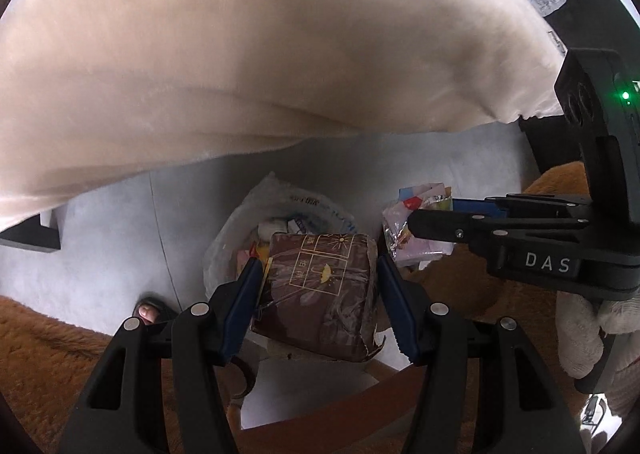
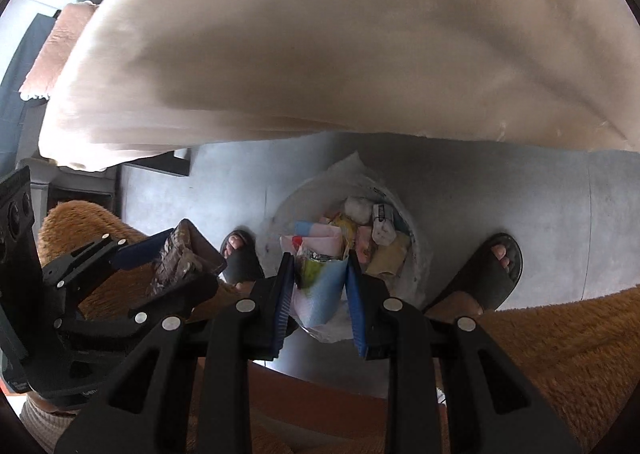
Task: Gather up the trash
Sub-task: 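Carry the colorful and brown wrappers with both grippers over the floor trash bag, then open both grippers to drop the wrappers into the trash bag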
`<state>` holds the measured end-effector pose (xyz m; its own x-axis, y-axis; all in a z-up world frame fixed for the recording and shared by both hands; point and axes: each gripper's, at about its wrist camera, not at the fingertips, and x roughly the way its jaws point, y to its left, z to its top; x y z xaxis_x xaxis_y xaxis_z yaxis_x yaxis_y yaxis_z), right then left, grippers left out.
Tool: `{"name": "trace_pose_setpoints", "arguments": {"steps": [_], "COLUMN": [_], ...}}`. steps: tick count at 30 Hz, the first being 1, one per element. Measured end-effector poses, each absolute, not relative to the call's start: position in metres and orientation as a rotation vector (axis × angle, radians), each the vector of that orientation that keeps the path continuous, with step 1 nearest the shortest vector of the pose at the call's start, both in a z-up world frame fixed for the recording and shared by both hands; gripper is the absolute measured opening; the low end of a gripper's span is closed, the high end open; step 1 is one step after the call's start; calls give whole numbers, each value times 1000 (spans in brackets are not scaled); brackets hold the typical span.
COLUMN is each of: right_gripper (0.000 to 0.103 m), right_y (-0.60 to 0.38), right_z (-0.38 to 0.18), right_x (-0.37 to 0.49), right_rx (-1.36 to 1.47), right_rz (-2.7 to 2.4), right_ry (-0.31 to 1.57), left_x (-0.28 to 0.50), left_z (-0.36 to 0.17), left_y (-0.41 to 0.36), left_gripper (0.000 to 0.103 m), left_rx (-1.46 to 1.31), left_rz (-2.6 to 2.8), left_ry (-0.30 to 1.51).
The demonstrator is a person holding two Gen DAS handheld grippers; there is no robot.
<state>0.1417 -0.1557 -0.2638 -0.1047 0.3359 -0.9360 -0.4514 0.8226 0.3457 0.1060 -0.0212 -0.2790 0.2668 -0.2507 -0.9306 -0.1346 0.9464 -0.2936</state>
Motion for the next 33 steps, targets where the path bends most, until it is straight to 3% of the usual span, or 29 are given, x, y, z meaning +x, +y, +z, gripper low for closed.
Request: {"name": "trace_pose_setpoints", "arguments": {"steps": [33], "right_gripper": [31], "right_y": [-142], "right_z": [-347], "right_x": [146], "right_rx": [-142], "right_rz": [572], "right_ry": [1718], "left_x": [115], "left_z": [-362], "left_y": [-17], "left_gripper": [60], "left_rx": [-428], "left_rz": [-46], "left_ry": [1545]}}
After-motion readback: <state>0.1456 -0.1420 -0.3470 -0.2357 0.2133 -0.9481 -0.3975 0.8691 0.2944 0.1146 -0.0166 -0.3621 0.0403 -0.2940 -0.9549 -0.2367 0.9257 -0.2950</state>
